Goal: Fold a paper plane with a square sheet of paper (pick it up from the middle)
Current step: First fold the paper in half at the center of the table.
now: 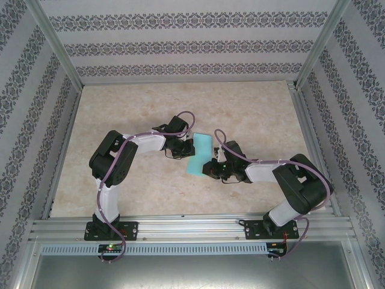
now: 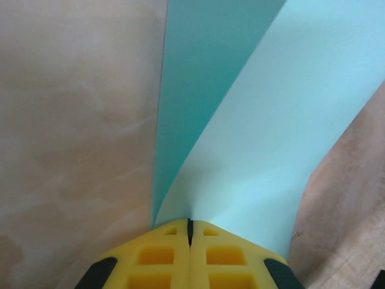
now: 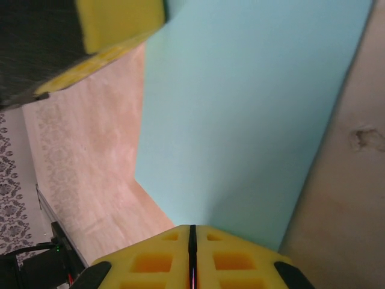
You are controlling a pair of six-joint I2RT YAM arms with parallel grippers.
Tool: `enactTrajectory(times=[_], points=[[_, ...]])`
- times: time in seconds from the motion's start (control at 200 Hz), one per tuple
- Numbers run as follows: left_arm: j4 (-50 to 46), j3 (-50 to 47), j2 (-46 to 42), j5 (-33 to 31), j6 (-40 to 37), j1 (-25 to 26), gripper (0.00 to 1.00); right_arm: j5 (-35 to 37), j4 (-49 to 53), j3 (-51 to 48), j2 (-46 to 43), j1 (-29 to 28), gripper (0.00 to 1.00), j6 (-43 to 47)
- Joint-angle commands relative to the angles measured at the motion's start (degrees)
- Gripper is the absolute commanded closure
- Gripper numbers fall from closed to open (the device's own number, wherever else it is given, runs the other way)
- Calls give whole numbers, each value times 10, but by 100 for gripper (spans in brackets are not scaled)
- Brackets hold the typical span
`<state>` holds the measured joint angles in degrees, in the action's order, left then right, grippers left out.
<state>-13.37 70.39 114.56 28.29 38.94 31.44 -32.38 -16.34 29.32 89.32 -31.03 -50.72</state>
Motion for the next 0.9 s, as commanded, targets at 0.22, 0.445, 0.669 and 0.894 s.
enactTrajectory(times=[0.22, 0.445, 0.669, 0.894], points=[[-44, 2, 20, -8, -16, 8, 100, 11, 37, 5, 28, -11, 90, 18], [-46, -1, 19, -9, -18, 8, 100, 30, 103, 17, -1, -9, 91, 34], [-45, -2, 20, 0, -22, 8, 100, 44, 137, 86, -66, 53, 88, 54], [-49, 4, 24, 4, -23, 8, 100, -25, 109, 163, 29, 108, 90, 68]])
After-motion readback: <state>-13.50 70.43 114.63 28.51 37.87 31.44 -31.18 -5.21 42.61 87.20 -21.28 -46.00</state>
